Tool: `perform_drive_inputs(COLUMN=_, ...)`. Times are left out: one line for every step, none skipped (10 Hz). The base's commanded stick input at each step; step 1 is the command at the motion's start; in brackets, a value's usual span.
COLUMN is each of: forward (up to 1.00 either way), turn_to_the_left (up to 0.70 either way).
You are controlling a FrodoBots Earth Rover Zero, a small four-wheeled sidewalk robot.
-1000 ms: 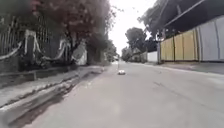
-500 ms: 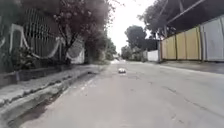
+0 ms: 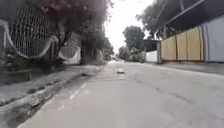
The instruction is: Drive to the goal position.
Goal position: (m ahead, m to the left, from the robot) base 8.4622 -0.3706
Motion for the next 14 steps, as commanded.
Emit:
perform_drive_inputs(forward=1.0, turn_to_the_left=-0.32)
perform_drive_inputs(forward=1.0, turn_to_the_left=-0.04)
perform_drive_inputs(forward=1.0, turn_to_the_left=0.0)
perform_drive_inputs(forward=1.0, turn_to_the_left=-0.04)
perform_drive_inputs(forward=1.0, turn_to_the_left=-0.33)
perform_drive_inputs(forward=1.0, turn_to_the_left=-0.26)
perform_drive_inputs(forward=1.0, turn_to_the_left=-0.06)
perform_drive_inputs(forward=1.0, turn_to_the_left=0.0)
perform_drive_inputs(forward=1.0, turn_to_the_left=0.0)
perform_drive_inputs(forward=1.0, turn_to_the_left=0.0)
perform_drive_inputs(forward=1.0, turn_to_the_left=0.0)
perform_drive_inputs(forward=1.0, turn_to_the_left=0.0)
perform_drive_inputs(forward=1.0, turn_to_the_left=0.0)
perform_drive_inputs(forward=1.0, turn_to_the_left=0.0)
